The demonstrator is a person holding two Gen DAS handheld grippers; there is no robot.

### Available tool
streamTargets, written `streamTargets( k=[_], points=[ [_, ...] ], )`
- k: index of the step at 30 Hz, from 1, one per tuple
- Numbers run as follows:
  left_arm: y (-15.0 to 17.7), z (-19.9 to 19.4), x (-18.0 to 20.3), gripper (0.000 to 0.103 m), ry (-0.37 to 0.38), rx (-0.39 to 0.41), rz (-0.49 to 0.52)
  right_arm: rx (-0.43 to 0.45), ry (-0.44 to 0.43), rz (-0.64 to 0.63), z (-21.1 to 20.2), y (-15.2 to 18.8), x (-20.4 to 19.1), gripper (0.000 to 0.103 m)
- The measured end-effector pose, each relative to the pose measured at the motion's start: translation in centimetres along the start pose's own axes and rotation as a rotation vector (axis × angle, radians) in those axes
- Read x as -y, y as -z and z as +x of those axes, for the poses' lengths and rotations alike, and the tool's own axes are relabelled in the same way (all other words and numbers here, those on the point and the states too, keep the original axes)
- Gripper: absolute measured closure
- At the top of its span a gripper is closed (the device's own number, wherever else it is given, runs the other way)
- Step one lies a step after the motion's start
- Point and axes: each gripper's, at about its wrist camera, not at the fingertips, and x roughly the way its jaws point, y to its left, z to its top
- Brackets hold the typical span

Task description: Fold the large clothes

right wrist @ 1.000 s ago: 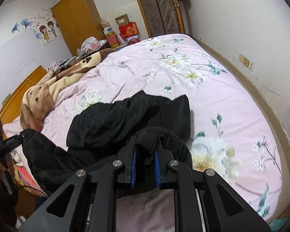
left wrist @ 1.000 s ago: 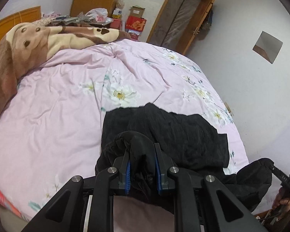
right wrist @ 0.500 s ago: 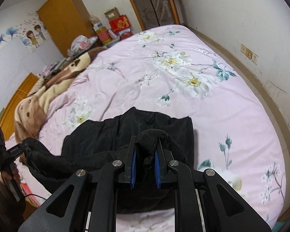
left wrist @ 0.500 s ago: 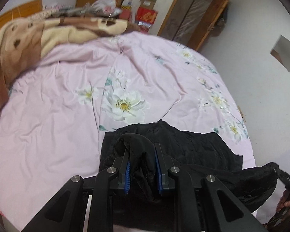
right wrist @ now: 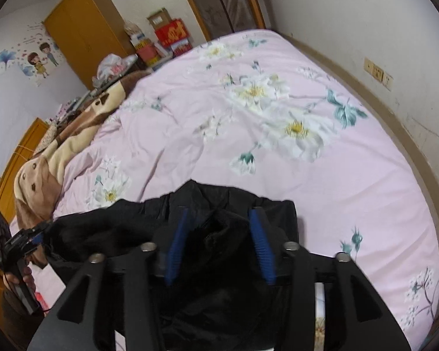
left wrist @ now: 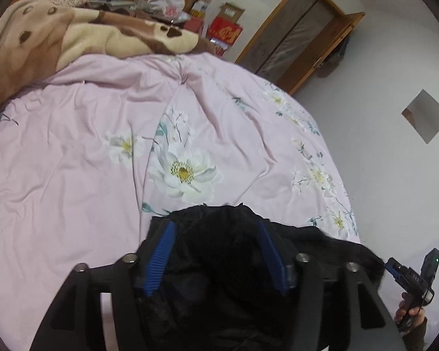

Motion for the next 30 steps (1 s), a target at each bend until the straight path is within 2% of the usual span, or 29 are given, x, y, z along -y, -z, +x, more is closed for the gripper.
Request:
streamTargets(
  k=[3,6,8,10,14,16,20,24,26,30],
  points=[
    [0.3,-1.3,-0.9,0.036,-0.018,0.026,0.018,0.032,0.022,-0.032,-0.9,0.4,0.2,0.052],
    [1.0,-1.5,-1.9,0.032,-0.008,0.018,0.037,0.043,-0.013,-0.053,-1.4,1.5,0.7,0.051],
    [1.8,-0.5,-2.7,0.029,-0.011,-0.023,0.046,0.043,-0.032,-0.066,-1.3,2.7,1.6,0.044],
    [2.6,1.0,-3.0,0.029,-0.018,-0.079,0.080,0.027,-0.014,-0.088,-0.6,4.0,2.4,0.038],
    [3.7,3.3,-3.2,0.028,-0.013,-0.137,0.125,-0.013,0.005,-0.126,1.5,5.8,3.8,0.037],
    [3.7,4.5,-3.0,0.028,0.010,-0.151,0.127,-0.016,-0.008,-0.144,2.7,6.2,4.3,0.029],
    [3.2,6.7,-1.8,0.017,0.040,-0.188,0.179,-0.015,-0.086,-0.142,4.7,5.5,4.9,0.027],
    [2.3,8.6,-0.7,0.017,0.015,-0.190,0.210,-0.002,-0.158,-0.145,6.1,4.2,4.8,0.026],
    [2.1,9.7,-0.3,0.017,0.023,-0.210,0.217,-0.018,-0.151,-0.166,6.9,3.7,4.5,0.026],
    [2.3,11.6,-0.1,0.017,0.010,-0.251,0.219,-0.057,-0.189,-0.193,8.5,3.1,4.0,0.026]
  ],
)
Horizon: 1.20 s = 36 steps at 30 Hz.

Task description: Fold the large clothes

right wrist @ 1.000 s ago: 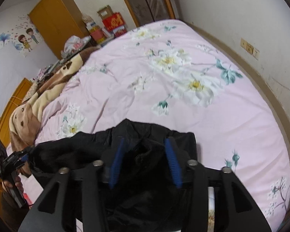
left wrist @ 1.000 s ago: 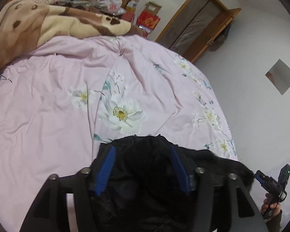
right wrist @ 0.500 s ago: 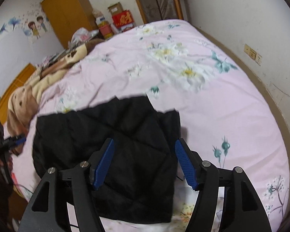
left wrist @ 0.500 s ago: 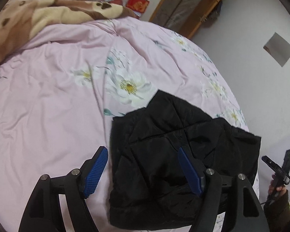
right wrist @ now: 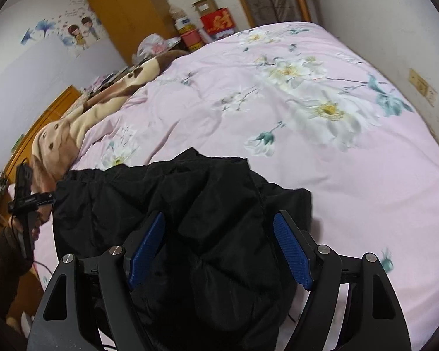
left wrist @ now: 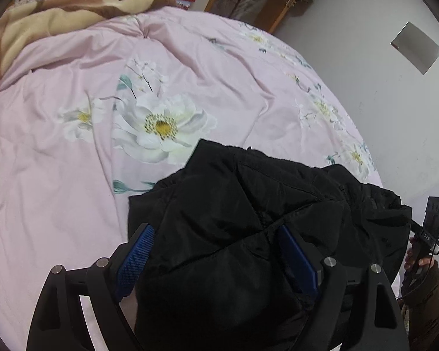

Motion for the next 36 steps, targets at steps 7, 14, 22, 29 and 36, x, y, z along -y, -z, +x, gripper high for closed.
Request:
streamTargets(
  k=[7,14,22,29,36],
  points=[
    [0.1,1.1,1.4,0.033,-0.094,-0.024,0.082,-0.055,-0.001,0.077,2.2,-0.2,0.9,0.049],
    [0.1,-2.5,2.2,0.074,-0.089,0.073,0.138,0.056,0.023,-0.031,-1.7,-0.7,-1.3,0.084],
    [-1.8,-4.7,-0.5,0.076,-0.011,0.214,-0.017,0.194,-0.006,-0.064,-3.1,-4.3,-2.9,0.085],
    [-3.0,2.3,-1.0,0.075,-0.092,0.086,-0.032,-0.034,0.167,0.014,5.6,-4.4,0.4,0.085],
    [-4.5,5.3,-0.6,0.073,-0.132,-0.001,-0.012,-0.148,0.207,0.072,8.6,-4.0,2.9,0.084]
  ],
)
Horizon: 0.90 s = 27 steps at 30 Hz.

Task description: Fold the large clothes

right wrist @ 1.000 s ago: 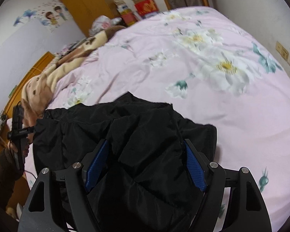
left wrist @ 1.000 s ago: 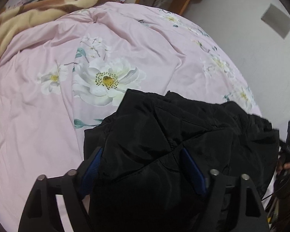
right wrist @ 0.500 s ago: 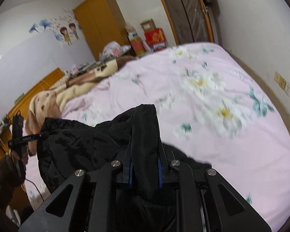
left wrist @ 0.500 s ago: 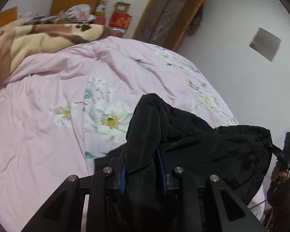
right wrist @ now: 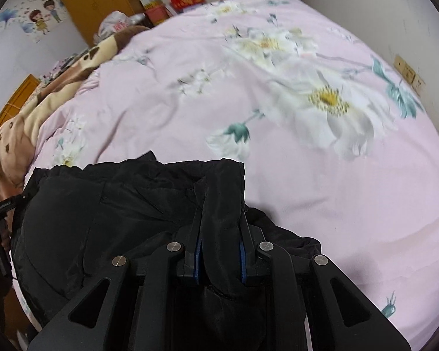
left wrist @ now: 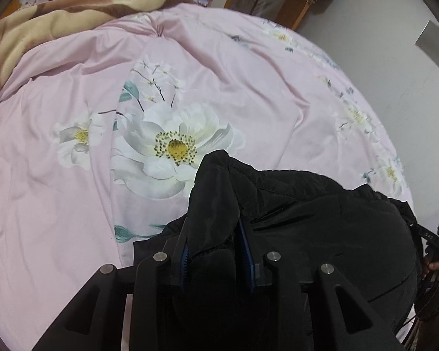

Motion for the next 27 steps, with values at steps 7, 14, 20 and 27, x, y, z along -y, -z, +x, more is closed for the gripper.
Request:
streamTargets(
  k=[7,14,20,27],
  points=[
    [0.4,1.4,0.3,0.068,-0.063,-0.020,0.012,-0.115,0.105,-0.067,2.1,-0.1,-1.4,0.075],
    [0.8,-4.7,0.5,0.061,-0.094,0.072,-0.048,0.095,0.082,0.033,-5.0,0.1,-1.3,0.059],
    [4.8,-11.6,2.9,0.060,-0.140,0.223,-0.006,0.306,0.068,-0.016,-13.7,4.3,-3.0,0.053],
    [9.1,-6.7,7.5,0.060,-0.143,0.081,0.113,0.268,0.060,-0.249,-11.3,10.2,-8.3,0.053]
  ],
)
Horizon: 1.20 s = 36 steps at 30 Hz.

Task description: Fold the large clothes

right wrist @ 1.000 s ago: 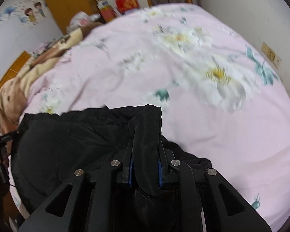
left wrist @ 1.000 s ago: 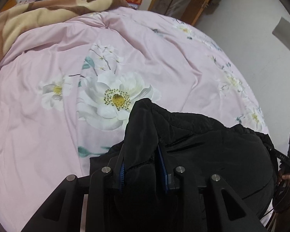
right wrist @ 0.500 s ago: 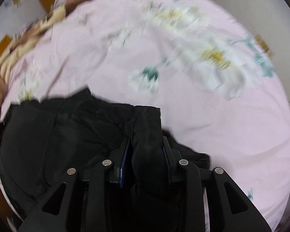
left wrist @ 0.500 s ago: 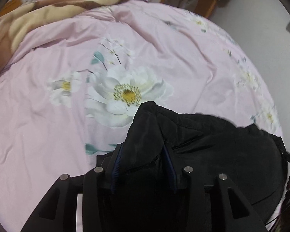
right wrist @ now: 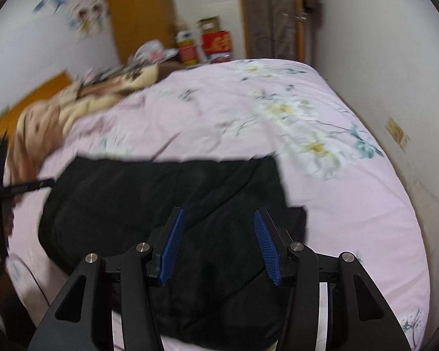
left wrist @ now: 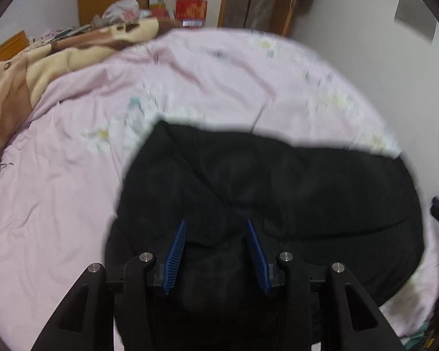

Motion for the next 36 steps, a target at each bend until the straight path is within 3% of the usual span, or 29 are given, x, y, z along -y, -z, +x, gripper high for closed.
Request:
streamTargets(
  k=[3,12,17,21,23,28,32,34,36],
  points=[
    [0.6,3.2,1.0,0.060,-0.044,-0.035,0.053,-0.105,0.024,0.024,4.0,1.6,-0.2,0.053],
    [0.5,8.8,0.2,0.059,0.021,-0.106,0.006,-0.236,0.032,0.115,11.8,3.1,1.8,0.053],
    [0.7,8.8,0.4,0.059,0.009,-0.090,0.012,-0.221,0.048,0.124,12.0,3.6,1.3,0.053],
    [0.0,6.5,-0.7,0.060,0.055,-0.079,-0.075,-0.252,0.063,0.138,10.6,2.2,1.1,0.053],
    [-0.2,4.8,-1.6,0.060,0.094,-0.053,-0.113,-0.209,0.064,0.150,8.7,1.2,0.8,0.053],
    [-0.2,1.3,-1.9,0.056,0.074,0.013,-0.113,-0.024,0.015,0.185,4.2,-0.9,-1.5,0.052],
    [0.4,2.7,0.5,0.055,0.048,-0.008,-0.049,-0.017,-0.063,0.106,6.2,-1.5,-6.5,0.052],
    [0.8,4.5,0.7,0.055,0.038,-0.052,-0.056,-0.073,-0.077,0.103,8.9,-1.5,-8.4,0.052],
    [0.9,5.9,0.2,0.054,0.039,-0.041,-0.077,-0.134,-0.023,0.100,11.5,-1.0,-9.5,0.052]
  ],
)
